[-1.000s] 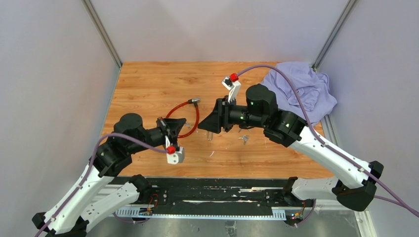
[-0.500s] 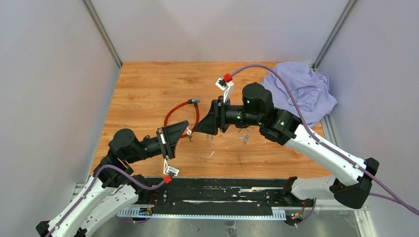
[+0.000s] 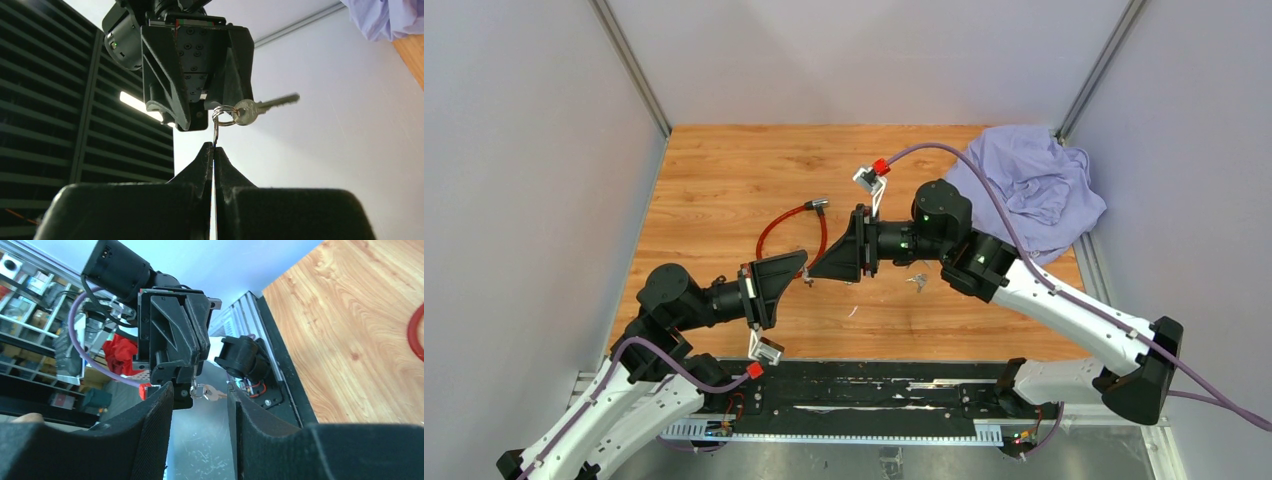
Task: Unlock with the key
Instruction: Pick up the key from the center of the board.
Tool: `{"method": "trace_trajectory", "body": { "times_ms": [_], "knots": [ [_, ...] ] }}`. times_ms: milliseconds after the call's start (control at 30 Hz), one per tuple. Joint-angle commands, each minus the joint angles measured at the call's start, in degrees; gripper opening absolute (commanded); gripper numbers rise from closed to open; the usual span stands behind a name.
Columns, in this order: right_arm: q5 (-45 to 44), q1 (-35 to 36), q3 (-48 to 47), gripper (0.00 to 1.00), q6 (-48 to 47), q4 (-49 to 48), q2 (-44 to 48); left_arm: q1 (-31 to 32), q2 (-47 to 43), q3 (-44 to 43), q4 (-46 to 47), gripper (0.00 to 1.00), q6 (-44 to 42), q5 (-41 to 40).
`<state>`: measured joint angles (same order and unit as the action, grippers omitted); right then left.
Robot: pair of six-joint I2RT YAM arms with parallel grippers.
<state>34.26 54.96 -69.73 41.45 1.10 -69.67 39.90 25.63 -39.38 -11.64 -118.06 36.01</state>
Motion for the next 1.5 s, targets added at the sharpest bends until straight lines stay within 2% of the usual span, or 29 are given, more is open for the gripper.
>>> {"method": "trace_trajectory", "body": {
  "times_ms": [0,233,567,1133,1233,1367,1467],
  "knots": [
    [3.44,-0.55,3.23,0.42,4.71,-10.50,1.02,0.27,-0.40,0.13,2.40,0.00,-18.04,1.61],
    [4.25,-0.51,5.84,0.31,7.98,-17.17,1.17,0.31,-0.05,0.17,3.55,0.00,-16.36,-0.40],
    [4.33,-0.55,8.15,0.26,12.80,-24.66,-0.45,0.29,0.63,0.26,5.54,0.00,-15.04,-2.65],
    [3.43,-0.55,8.86,0.31,16.22,-28.82,-2.49,0.27,1.27,0.00,7.40,0.00,-13.69,-3.85],
    [2.54,-0.53,9.47,0.27,17.42,-29.97,-2.41,0.27,1.27,0.07,7.46,0.00,-13.76,-4.03],
    [1.42,-0.60,10.52,0.14,19.67,-32.01,-2.25,0.27,1.36,0.00,7.63,0.00,-13.69,-4.42],
    [0.74,-0.75,11.12,0.09,20.41,-32.41,-1.91,0.28,1.36,0.00,7.82,0.00,-13.60,-4.54]
  ]
}}
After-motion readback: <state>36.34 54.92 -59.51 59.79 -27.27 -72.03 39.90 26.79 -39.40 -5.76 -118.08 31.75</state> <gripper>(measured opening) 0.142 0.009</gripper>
